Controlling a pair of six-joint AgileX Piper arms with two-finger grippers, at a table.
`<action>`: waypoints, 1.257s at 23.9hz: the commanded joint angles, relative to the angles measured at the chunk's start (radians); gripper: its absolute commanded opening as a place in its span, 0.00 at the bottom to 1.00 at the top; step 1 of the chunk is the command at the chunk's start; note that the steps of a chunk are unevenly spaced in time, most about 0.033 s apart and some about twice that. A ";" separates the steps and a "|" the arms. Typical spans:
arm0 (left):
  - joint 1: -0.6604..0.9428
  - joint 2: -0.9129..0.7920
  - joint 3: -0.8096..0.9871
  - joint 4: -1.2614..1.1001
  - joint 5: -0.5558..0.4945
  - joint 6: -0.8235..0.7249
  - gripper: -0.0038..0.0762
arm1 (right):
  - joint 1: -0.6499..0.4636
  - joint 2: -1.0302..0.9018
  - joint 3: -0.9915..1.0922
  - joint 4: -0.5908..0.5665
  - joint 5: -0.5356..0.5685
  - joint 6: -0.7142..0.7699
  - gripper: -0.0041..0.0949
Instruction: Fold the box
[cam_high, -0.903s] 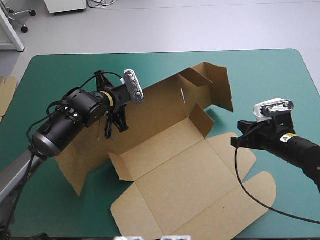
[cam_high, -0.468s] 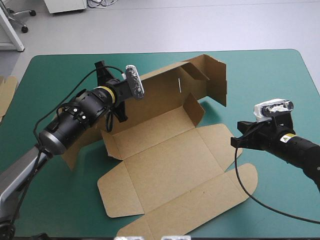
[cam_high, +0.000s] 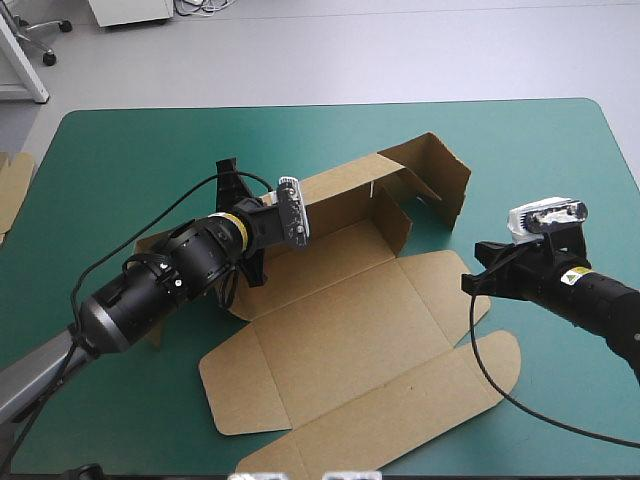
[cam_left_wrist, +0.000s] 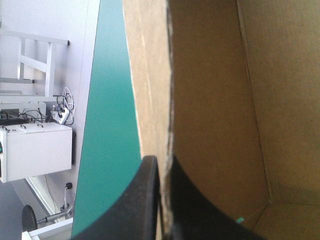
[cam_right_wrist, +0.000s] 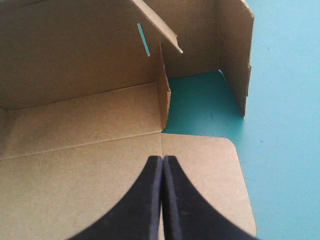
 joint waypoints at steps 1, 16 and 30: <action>-0.027 -0.052 0.029 0.002 0.000 -0.025 0.03 | 0.001 -0.012 -0.038 0.023 -0.049 0.001 0.02; -0.027 -0.213 0.273 0.435 -0.171 -0.369 0.03 | 0.001 0.210 -0.362 0.038 0.138 0.093 0.02; -0.130 -0.213 0.273 0.372 -0.051 -0.343 0.03 | 0.001 0.528 -0.693 0.050 0.187 0.119 0.02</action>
